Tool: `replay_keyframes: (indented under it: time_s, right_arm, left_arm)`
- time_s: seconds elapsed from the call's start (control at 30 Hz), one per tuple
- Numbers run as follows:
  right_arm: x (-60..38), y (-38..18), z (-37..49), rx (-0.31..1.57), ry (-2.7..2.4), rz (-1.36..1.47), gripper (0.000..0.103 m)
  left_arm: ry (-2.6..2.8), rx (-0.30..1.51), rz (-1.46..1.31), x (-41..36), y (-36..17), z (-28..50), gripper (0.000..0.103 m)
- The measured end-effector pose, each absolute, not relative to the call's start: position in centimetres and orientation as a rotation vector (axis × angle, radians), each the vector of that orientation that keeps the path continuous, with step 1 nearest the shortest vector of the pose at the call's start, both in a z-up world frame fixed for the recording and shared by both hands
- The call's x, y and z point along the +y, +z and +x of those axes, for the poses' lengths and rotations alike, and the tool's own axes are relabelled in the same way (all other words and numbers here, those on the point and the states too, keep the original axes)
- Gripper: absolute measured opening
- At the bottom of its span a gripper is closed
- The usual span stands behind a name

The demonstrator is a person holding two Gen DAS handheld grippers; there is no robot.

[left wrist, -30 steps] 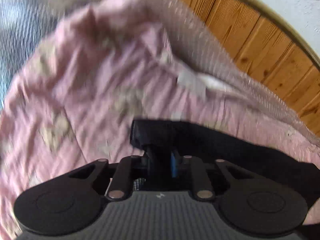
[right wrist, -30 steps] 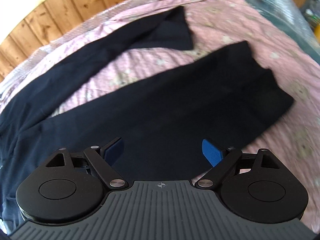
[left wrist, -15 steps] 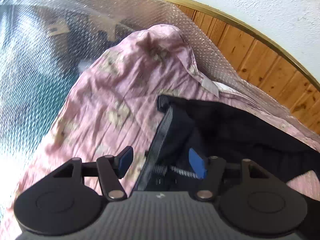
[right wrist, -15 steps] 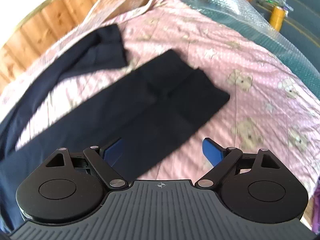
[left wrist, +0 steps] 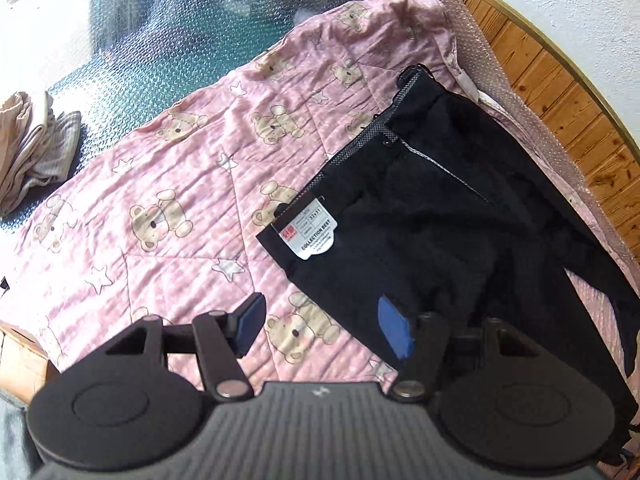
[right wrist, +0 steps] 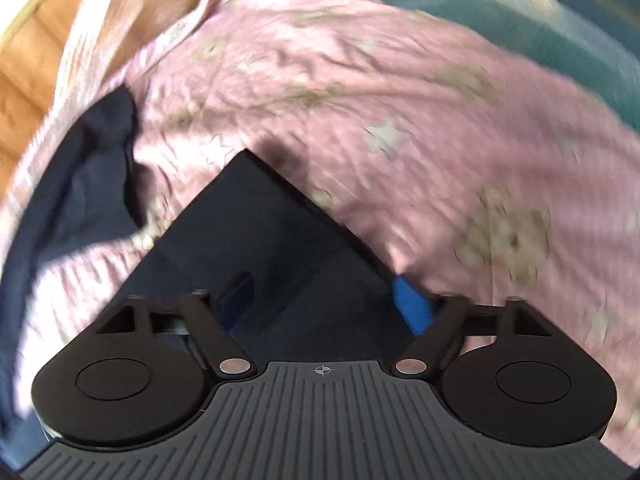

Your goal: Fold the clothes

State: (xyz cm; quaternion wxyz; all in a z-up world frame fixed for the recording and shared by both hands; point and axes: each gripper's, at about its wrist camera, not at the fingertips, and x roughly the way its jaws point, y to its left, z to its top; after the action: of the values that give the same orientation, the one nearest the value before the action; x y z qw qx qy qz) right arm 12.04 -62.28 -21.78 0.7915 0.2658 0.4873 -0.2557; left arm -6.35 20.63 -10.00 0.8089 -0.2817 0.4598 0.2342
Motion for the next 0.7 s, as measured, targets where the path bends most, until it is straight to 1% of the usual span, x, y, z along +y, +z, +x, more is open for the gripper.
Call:
replay_keyframes:
  time_s: [0.03, 0.07, 0.13, 0.2, 0.27, 0.3, 0.4, 0.43, 0.53, 0.6, 0.63, 0.67, 0.7]
  right_arm:
    - [-62.1, -21.6, 12.5, 1.060, -0.510, 0.540, 0.016]
    - [-62.0, -21.4, 12.9, 1.067, -0.473, 0.514, 0.001]
    - [-62.5, -19.4, 11.8, 0.987, -0.426, 0.523, 0.000]
    - [-62.8, -15.7, 8.4, 0.844, -0.376, 0.585, 0.000]
    - [-62.6, -14.1, 4.3, 0.786, -0.376, 0.597, 0.000]
    - [-62.6, -13.6, 2.5, 0.770, -0.379, 0.602, 0.000]
    - [-63.5, -18.8, 0.7, 0.937, -0.425, 0.617, 0.000]
    - [-63.8, -19.5, -0.1, 0.941, -0.439, 0.666, 0.000]
    - [-63.4, -18.8, -1.9, 0.904, -0.451, 0.734, 0.003]
    - [-63.3, -18.8, -2.0, 0.910, -0.475, 0.747, 0.021]
    - [-63.2, -18.8, -2.0, 0.914, -0.493, 0.752, 0.026]
    - [-63.0, -18.7, -2.0, 0.913, -0.507, 0.758, 0.037]
    - [-62.8, -18.6, -2.2, 0.912, -0.515, 0.764, 0.039]
  left_arm:
    - [0.506, 0.977, -0.604, 20.2, -9.7, -6.3, 0.063]
    - [0.508, 0.970, -0.607, 19.7, -9.4, -6.1, 0.063]
    - [0.504, 0.950, -0.609, 18.7, -8.7, -5.6, 0.063]
    - [0.494, 0.931, -0.608, 17.8, -8.0, -5.1, 0.063]
    - [0.492, 0.924, -0.605, 17.3, -7.8, -4.2, 0.064]
    - [0.486, 0.920, -0.612, 17.3, -8.0, -3.6, 0.067]
    - [0.456, 0.955, -0.679, 17.8, -9.9, -0.9, 0.069]
    - [0.450, 0.978, -0.702, 18.0, -10.7, 0.3, 0.069]
    - [0.483, 1.015, -0.731, 18.9, -12.8, 3.7, 0.070]
    - [0.492, 1.041, -0.754, 19.6, -14.1, 6.1, 0.071]
    - [0.495, 1.060, -0.763, 19.9, -14.8, 7.2, 0.072]
    - [0.496, 1.078, -0.776, 20.2, -15.6, 8.4, 0.072]
    - [0.497, 1.097, -0.797, 20.4, -16.4, 9.4, 0.075]
